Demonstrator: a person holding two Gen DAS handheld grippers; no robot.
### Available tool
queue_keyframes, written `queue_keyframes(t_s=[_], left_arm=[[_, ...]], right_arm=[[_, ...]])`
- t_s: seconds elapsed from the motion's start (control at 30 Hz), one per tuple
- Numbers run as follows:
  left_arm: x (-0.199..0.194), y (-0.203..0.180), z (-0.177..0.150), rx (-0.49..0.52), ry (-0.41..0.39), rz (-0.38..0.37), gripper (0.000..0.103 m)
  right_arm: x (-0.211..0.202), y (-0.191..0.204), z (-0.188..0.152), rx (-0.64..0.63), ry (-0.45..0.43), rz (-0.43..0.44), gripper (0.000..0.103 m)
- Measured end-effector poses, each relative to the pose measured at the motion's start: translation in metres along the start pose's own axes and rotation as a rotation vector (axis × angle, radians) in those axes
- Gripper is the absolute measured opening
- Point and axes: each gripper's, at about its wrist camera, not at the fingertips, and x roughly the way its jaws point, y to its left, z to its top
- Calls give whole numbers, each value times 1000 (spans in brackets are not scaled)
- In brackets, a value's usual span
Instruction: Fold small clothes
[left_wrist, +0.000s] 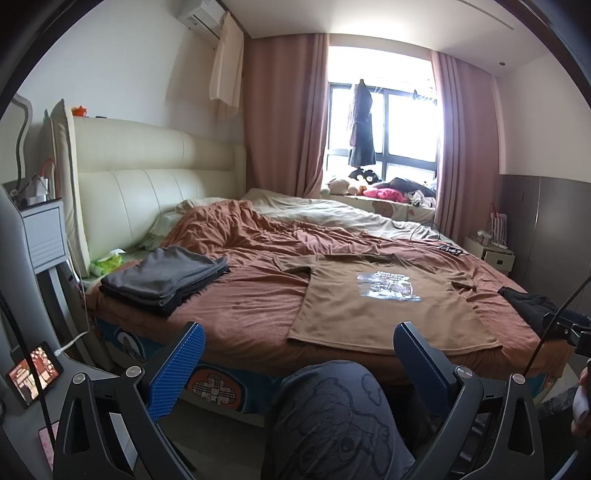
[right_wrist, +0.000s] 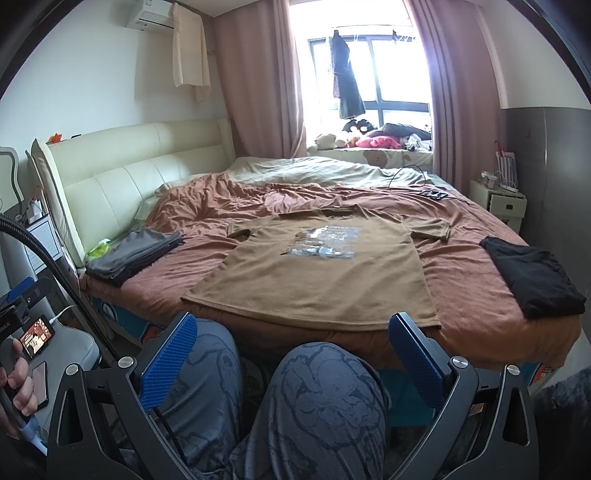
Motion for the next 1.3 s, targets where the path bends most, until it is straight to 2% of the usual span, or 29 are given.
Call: queue_keyframes(t_s=[0.87,1.1,1.3], left_arm=[[1,1,7,-10,17,-7,103],[15,3,17,-38,41,-39,103],[33,-2,27,-25,61,-32,103]], right_arm=[[-1,1,2,-5,9,4,103],[-6,-3,20,-29,18,-11,103],[7,-8,34,-37,15,-16,103]])
